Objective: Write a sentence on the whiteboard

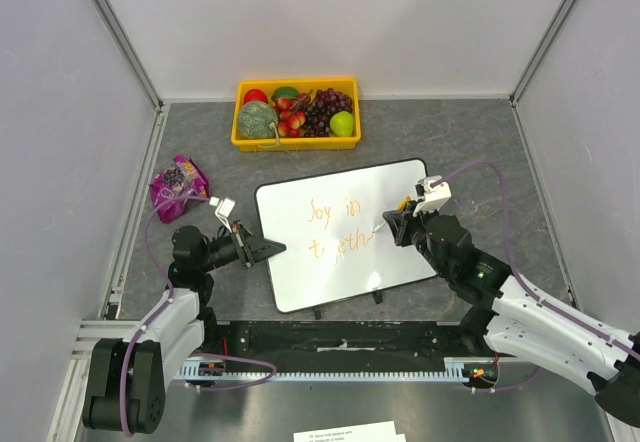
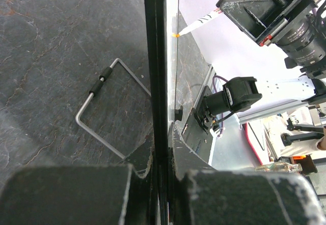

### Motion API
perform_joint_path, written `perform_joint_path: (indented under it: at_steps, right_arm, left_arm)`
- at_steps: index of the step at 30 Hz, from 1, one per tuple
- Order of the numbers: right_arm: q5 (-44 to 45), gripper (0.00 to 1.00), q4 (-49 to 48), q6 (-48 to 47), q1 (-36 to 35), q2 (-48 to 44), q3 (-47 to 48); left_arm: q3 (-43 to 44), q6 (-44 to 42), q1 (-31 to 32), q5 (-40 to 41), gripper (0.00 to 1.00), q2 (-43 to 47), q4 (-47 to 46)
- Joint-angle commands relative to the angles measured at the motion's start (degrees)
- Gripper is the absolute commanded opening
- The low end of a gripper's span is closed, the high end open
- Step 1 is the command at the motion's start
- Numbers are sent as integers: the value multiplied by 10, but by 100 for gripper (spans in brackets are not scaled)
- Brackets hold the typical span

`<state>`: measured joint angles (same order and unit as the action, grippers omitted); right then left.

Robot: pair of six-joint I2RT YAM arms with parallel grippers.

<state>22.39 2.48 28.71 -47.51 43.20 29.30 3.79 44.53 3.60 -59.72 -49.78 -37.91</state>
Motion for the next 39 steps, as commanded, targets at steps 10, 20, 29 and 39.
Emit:
perform_joint_path:
  at_steps: [10,20,29,39]
  right_arm:
    - [-60,0,-3,-3,5,17,4]
    - [-74,0,36,4,6,-12,-28]
    - [-54,0,62,6,5,-26,-43]
    - [-10,0,64,-4,5,-29,-6]
  left_arm:
    - [-11,-57,1,-2,2,-5,-10]
    - [-11,-56,1,-3,2,-5,-12]
    - [-12,-55,0,-3,2,-5,-14]
    - [-12,-55,0,-3,2,-5,-14]
